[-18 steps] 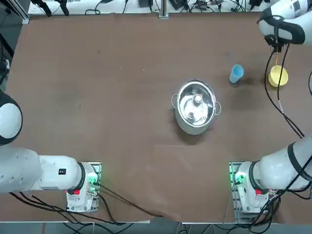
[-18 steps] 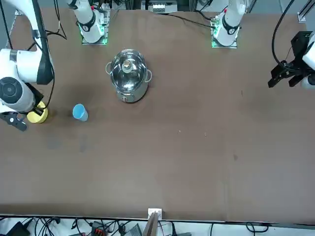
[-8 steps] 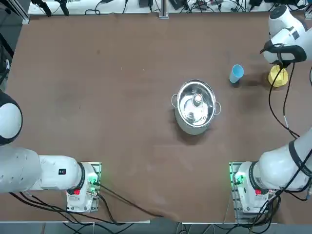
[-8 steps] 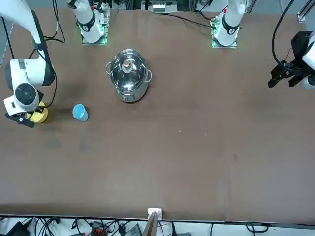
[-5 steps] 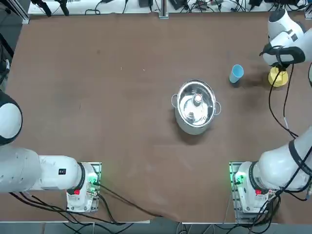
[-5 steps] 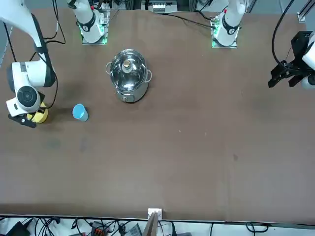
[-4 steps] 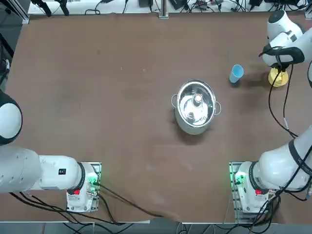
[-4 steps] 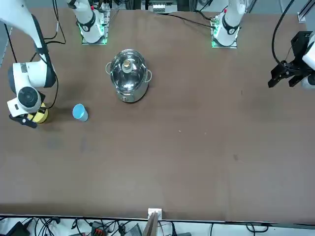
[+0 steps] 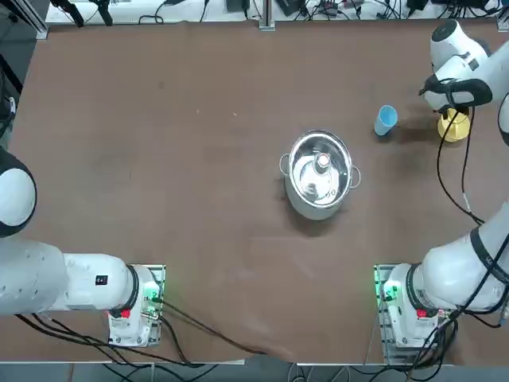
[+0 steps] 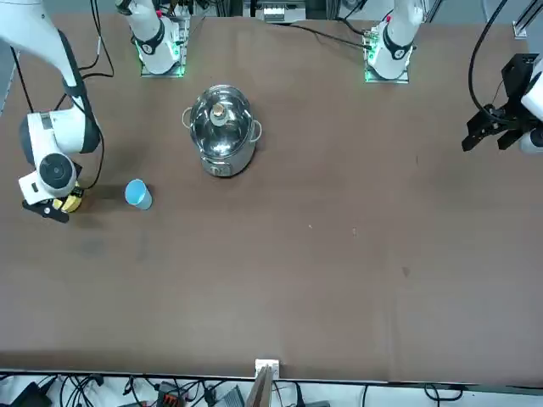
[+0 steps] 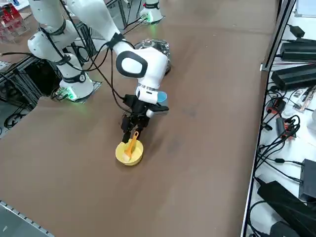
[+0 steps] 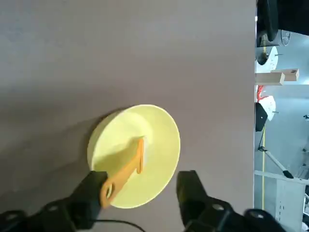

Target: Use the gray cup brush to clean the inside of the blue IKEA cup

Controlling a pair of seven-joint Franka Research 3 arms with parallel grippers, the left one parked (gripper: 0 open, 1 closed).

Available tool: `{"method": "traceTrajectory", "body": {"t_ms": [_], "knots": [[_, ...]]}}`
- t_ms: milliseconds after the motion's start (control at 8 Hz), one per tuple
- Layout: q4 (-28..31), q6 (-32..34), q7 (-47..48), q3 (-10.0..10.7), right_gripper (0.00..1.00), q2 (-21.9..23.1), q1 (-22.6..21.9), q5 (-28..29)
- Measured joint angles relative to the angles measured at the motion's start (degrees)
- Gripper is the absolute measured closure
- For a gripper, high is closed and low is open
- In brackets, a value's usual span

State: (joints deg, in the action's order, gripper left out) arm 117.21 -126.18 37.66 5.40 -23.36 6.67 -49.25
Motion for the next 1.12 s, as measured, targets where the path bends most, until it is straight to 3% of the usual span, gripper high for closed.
{"method": "traceTrajectory", "body": {"t_ms": [125,500,750,1125], "knots": [[-0.4,0.4,0.6,-0.2,0.0,0.0,-0.7,0.2],[-2.7,2.2,0.9,-0.5,0.0,0.2,-3.4,5.5],[-4.5,4.8,0.6,-2.3,0.0,2.2,-6.4,9.2],[-14.7,16.1,-8.9,-5.4,0.0,4.8,-7.6,22.0]]}}
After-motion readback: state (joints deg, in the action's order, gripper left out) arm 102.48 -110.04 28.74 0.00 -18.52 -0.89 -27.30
